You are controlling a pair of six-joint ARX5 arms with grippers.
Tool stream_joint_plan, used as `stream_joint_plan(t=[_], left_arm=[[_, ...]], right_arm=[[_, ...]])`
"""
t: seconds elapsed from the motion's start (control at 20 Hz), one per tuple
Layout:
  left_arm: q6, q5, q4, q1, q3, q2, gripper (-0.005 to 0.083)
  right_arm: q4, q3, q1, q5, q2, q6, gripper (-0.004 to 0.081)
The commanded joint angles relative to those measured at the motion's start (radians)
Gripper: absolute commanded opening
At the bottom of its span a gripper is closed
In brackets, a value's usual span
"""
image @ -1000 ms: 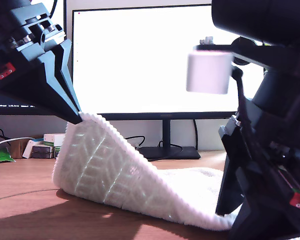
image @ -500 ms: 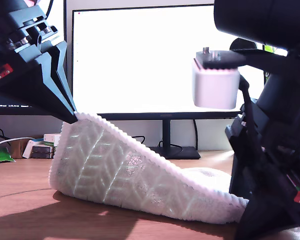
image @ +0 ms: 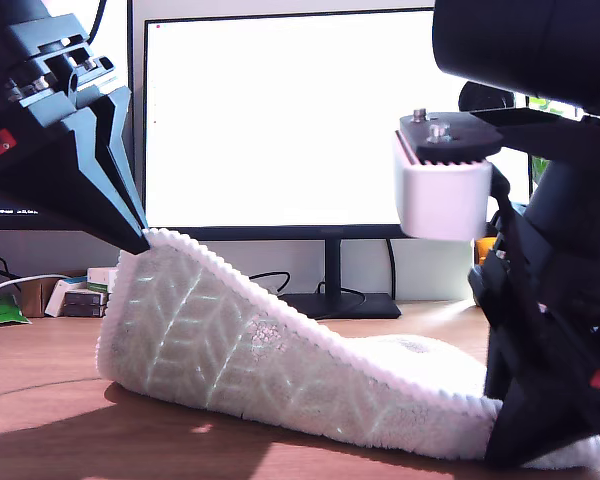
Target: Fold the tea towel to a neat square and place it to the right
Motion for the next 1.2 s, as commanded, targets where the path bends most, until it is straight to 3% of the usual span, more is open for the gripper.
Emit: stream_joint_plan(t=[0.0,0.35,0.65,0.9,1.15], left_arm=[[-0.003,0.009,-0.006,0.001,0.0,-0.014,-0.0024],[-0.024,0.037,-0.129,-0.013,0.0,-0.014,-0.0024],[-0.13,0.151,-0.239,-0.032,0.0,-0.014,-0.0024],[-0.195,0.23,-0.338,-0.063,0.002,-0.014,-0.0024],[-0.266,0.298,-0.431,-0.079,0.002,-0.014,-0.0024]], right_arm=[[-0.004,-0.02,-0.001,-0.001,0.007,0.0,-0.0013],[-0.206,0.073,-0.001,-0.021,0.007,0.003,-0.0013],[-0.406,0.156,-0.001,-0.142,0.007,0.064,-0.0013],[-0.5,0.2,-0.001,-0.18,0.007,0.074,-0.0013],[-0.608,0.223,-0.001,-0.299,0.007,0.082,-0.0013]])
